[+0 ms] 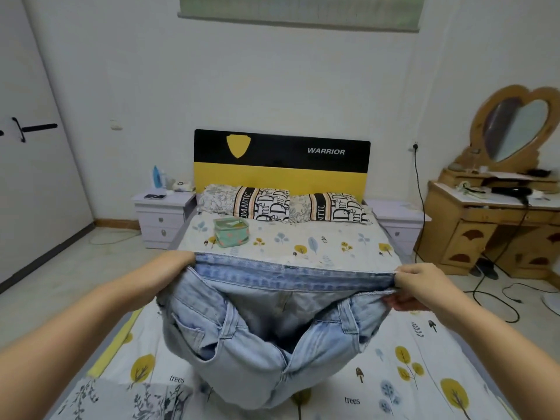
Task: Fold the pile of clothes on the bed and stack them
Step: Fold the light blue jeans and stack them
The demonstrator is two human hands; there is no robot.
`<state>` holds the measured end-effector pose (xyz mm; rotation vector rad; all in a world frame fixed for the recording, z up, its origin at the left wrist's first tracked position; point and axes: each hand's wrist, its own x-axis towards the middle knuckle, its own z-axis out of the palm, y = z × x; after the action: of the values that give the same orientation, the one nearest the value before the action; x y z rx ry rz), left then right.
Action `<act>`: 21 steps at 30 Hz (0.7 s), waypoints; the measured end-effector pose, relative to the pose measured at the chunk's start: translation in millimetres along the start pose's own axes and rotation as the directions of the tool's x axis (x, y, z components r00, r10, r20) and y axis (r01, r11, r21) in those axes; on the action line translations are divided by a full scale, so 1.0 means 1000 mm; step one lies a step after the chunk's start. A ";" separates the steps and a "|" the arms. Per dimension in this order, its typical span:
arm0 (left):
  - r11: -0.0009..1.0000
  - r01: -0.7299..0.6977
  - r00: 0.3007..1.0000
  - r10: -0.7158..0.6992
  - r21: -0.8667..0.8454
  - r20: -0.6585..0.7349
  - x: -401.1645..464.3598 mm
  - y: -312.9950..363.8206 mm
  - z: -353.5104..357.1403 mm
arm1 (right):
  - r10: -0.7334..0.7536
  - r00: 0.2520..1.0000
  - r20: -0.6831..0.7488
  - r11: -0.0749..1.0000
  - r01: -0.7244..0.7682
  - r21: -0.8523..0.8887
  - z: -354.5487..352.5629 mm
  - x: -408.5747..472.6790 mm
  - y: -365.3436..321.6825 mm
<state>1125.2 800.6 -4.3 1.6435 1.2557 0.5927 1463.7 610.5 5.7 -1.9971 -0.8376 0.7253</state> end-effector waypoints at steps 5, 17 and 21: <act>0.954 -0.013 0.925 0.126 -0.301 0.359 -0.001 -0.010 -0.012 | -0.127 0.991 0.039 0.958 0.133 -0.255 0.003 -0.007 0.013; 0.985 -0.154 0.958 0.168 -0.075 0.231 0.025 -0.055 0.007 | -0.199 0.965 -0.170 0.979 0.204 0.011 0.037 -0.022 0.065; 0.960 -0.264 0.963 0.267 -0.088 0.024 0.020 -0.048 0.022 | -0.282 0.895 -0.346 0.957 0.289 -0.034 0.040 -0.027 0.067</act>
<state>1128.2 811.5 -60.2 1.7577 0.9769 0.7660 1437.6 579.4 -66.0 -1.8567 -0.8783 0.1995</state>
